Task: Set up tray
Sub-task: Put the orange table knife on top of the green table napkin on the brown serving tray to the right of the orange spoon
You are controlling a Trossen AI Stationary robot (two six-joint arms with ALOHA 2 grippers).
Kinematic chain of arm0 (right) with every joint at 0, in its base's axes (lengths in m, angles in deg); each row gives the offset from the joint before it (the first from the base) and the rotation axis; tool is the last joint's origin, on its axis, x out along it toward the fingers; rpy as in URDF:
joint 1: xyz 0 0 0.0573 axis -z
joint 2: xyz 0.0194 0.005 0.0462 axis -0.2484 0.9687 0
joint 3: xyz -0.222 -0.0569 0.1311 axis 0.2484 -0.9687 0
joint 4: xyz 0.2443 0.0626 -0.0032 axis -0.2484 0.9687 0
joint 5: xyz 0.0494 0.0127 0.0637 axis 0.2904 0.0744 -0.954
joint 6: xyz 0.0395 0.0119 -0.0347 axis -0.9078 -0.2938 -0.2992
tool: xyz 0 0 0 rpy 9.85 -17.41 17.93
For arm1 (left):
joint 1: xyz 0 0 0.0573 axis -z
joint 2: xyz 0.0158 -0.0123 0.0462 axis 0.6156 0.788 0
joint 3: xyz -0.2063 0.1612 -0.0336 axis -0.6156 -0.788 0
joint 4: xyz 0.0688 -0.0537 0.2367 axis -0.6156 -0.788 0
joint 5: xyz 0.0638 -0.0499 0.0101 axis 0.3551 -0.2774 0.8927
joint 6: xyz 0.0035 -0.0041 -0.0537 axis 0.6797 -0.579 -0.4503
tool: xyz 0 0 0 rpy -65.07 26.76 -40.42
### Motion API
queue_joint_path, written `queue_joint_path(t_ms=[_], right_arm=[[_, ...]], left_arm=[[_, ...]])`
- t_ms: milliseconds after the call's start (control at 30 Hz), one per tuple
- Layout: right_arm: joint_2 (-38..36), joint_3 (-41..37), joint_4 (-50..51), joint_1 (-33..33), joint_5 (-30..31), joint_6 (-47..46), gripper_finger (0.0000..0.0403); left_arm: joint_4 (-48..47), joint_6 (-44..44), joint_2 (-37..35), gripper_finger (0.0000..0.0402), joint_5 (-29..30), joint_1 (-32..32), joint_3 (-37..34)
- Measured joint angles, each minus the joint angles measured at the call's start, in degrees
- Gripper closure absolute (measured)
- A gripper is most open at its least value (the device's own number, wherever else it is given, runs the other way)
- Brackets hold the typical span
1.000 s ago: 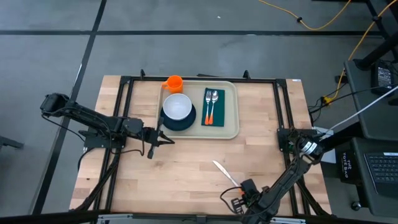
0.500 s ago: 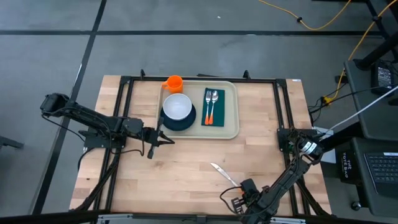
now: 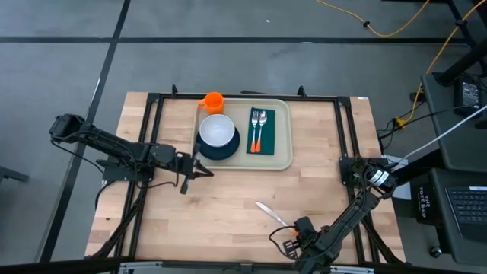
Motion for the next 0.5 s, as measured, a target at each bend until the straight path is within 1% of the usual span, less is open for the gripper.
queue_joint_path(t_ms=[300, 433, 500], right_arm=[[0.1, -0.1, -0.1, 0.2, 0.1, 0.1, 0.0401], [0.1, -0.1, 0.0, 0.7, 0.3, 1.3, 0.0401], [0.1, -0.1, 0.1, 1.1, 1.5, 1.8, 0.0401]], left_arm=[[0.0, -14.3, 0.0, 0.0379, 0.0, 0.0, 0.0], [0.0, -15.7, 0.0, 0.0377, 0.0, 0.0, 0.0], [0.0, -15.9, 0.0, 0.0379, 0.0, 0.0, 0.0]])
